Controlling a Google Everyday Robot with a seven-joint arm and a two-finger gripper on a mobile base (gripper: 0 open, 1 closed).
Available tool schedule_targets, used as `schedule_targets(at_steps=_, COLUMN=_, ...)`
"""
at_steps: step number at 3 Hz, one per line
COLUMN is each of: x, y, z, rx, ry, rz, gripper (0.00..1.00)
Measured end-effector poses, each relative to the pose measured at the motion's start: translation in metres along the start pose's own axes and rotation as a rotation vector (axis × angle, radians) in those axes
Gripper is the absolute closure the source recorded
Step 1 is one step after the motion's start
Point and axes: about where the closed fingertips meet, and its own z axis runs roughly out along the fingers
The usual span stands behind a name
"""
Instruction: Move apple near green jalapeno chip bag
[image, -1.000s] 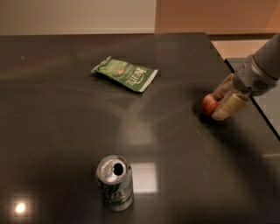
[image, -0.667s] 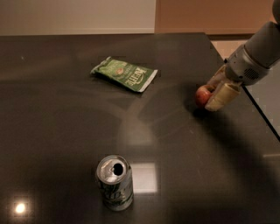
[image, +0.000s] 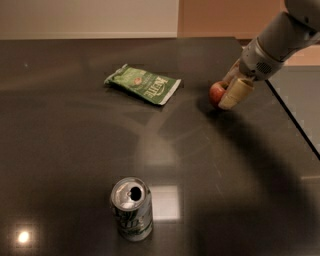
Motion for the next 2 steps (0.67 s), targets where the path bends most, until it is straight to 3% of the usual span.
schedule_targets(at_steps=2, x=-0.029, y=-0.028, z=0.027, rx=0.016, ry=-0.035, rz=-0.019, gripper=1.00)
